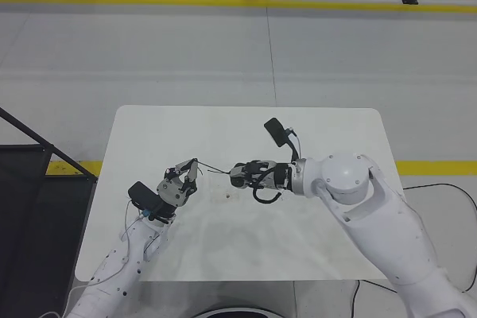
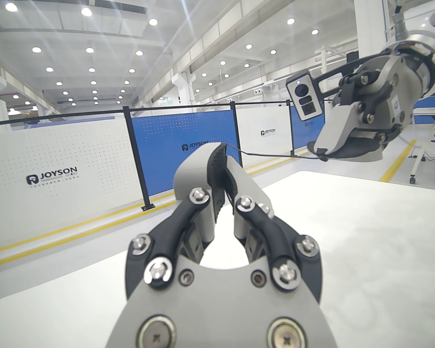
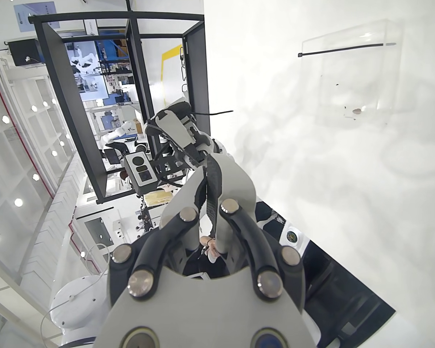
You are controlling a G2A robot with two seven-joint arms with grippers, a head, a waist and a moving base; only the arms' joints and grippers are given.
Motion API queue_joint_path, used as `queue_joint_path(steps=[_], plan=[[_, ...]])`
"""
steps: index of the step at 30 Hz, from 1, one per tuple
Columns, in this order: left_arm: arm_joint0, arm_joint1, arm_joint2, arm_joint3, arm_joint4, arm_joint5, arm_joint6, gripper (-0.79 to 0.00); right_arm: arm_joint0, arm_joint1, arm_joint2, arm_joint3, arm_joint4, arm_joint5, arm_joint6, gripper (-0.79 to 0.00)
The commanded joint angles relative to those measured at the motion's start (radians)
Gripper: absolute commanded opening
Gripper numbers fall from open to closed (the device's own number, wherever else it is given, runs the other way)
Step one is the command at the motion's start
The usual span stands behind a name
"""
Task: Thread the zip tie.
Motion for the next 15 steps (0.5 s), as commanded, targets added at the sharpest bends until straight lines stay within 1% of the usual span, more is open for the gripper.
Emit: queue_joint_path(steps=[1, 15], plan=[[0.000, 0.000, 0.000, 0.000, 0.000, 0.000, 0.000, -0.785, 0.000, 0.000, 0.001, 0.001, 0.001, -0.003, 0.000, -0.785], [0.000, 0.000, 0.000, 0.000, 0.000, 0.000, 0.000, -0.785, -0.015, 0.004, 0.017, -0.007, -0.003, -0.014, 0.007, -0.785]])
